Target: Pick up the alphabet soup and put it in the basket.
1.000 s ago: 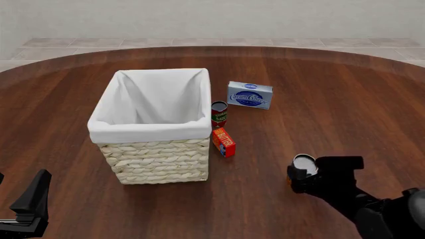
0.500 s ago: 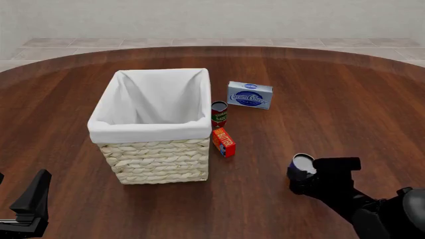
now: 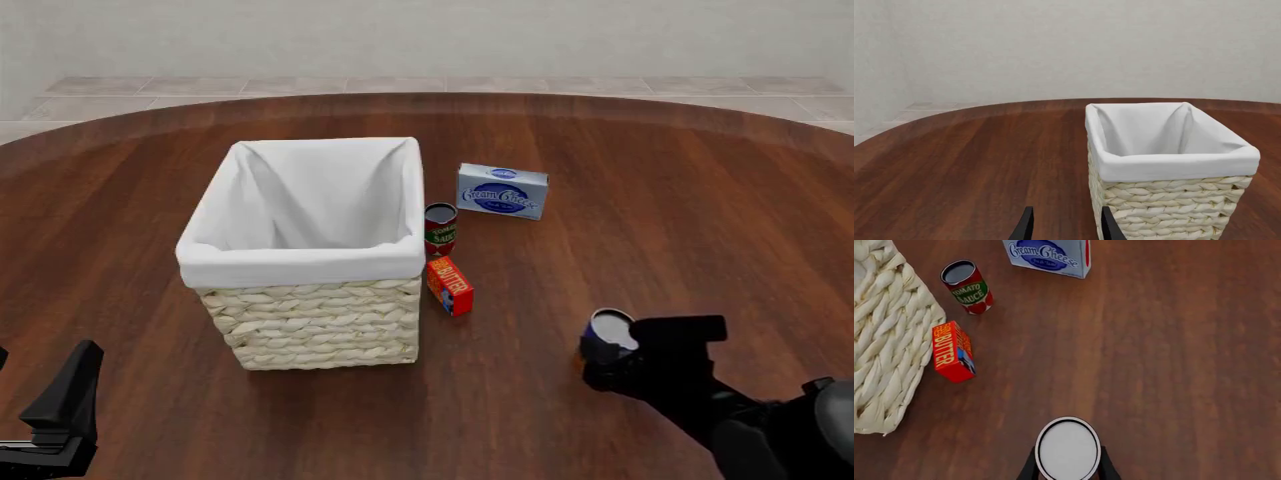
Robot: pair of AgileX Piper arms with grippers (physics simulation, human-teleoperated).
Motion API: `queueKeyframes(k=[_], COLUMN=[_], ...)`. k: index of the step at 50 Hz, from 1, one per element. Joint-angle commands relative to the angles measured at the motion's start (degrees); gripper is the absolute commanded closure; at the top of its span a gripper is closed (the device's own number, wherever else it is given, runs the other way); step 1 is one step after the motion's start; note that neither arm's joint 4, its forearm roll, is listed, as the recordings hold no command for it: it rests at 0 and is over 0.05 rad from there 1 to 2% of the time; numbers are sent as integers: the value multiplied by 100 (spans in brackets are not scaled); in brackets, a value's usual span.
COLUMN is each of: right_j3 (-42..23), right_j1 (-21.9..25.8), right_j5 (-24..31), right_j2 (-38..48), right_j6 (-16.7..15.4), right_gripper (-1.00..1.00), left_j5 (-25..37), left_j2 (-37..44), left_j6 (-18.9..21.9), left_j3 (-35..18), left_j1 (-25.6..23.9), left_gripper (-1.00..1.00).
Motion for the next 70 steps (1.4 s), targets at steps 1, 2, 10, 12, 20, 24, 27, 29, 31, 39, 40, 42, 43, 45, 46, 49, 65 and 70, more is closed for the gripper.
queueKeyframes(k=[1,2,10,12,20,24,27,29,31,39,40,42,43,45,46,49,65,70], right_j3=[19,38,55,59,39,-1,-34,-67,-95,-228,-247,-280,-303,-314,-342,-365,-712,-812], right_j1=[-30,-12,13,27,102,118,123,123,140,177,178,203,196,199,210,219,227,198], right_j5=[146,154,253,268,527,806,923,1052,1146,1630,1713,1801,1879,1917,2028,2120,3082,3386], right_j2=[-207,-248,-400,-425,-696,-976,-1085,-1201,-1283,-1695,-1776,-1837,-1903,-1945,-2033,-2121,-2914,-3204], right_j6=[67,78,60,59,-10,-69,-96,-128,-167,-296,-338,-371,-398,-427,-453,-472,-757,-795], right_gripper=[100,100,100,100,100,100,100,100,100,100,100,100,100,100,100,100,100,100], left_j5=[0,0,0,0,0,0,0,0,0,0,0,0,0,0,0,0,0,0], left_j2=[0,0,0,0,0,0,0,0,0,0,0,0,0,0,0,0,0,0], left_j6=[0,0,0,0,0,0,0,0,0,0,0,0,0,0,0,0,0,0], left_j3=[0,0,0,0,0,0,0,0,0,0,0,0,0,0,0,0,0,0], left_j1=[0,0,0,0,0,0,0,0,0,0,0,0,0,0,0,0,0,0], left_gripper=[-100,-100,-100,-100,-100,-100,-100,-100,-100,-100,-100,-100,-100,-100,-100,-100,-100,-100])
